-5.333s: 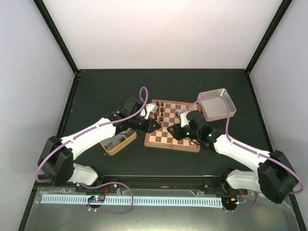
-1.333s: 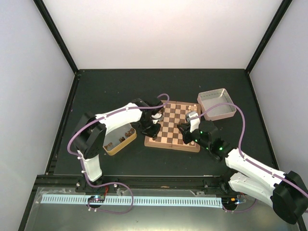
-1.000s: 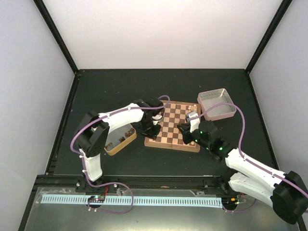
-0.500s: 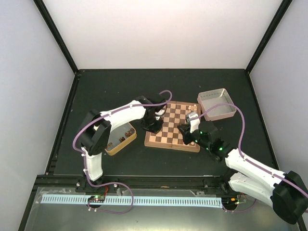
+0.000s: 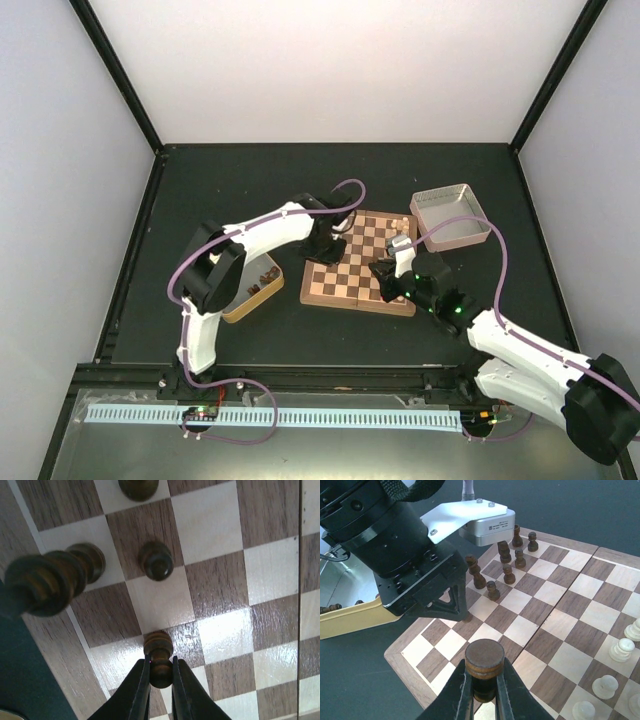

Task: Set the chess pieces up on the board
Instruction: Place the chess piece on the chessboard.

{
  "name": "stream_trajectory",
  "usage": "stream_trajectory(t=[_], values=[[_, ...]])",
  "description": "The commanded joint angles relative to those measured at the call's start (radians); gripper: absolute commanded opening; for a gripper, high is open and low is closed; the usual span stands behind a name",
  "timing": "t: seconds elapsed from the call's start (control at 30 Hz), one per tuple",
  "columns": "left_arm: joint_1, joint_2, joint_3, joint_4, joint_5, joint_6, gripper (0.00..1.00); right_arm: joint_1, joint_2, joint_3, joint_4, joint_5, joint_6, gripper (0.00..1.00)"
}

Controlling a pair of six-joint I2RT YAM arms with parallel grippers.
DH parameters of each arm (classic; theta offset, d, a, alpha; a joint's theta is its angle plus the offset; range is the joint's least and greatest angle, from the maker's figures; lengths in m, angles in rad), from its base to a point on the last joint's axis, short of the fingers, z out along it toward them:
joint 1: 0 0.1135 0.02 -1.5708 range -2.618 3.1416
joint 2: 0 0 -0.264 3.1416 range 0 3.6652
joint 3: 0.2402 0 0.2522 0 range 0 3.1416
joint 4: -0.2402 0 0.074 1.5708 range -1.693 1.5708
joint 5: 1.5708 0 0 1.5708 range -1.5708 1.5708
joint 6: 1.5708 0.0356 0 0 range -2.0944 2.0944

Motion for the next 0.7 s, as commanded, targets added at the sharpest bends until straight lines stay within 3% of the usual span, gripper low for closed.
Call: stream_trajectory(t=[0.0, 0.67], values=[[-0.005, 0.028, 0.057, 0.014, -0.054, -0.031, 0.07, -0.004, 0.007, -0.007, 0.036, 0.009, 0.003, 0.03], [0.007, 0.072, 0.095, 0.024, -0.024, -0.018, 0.09, -0.004, 0.024, 0.005, 0.031, 0.007, 0.003, 0.05]])
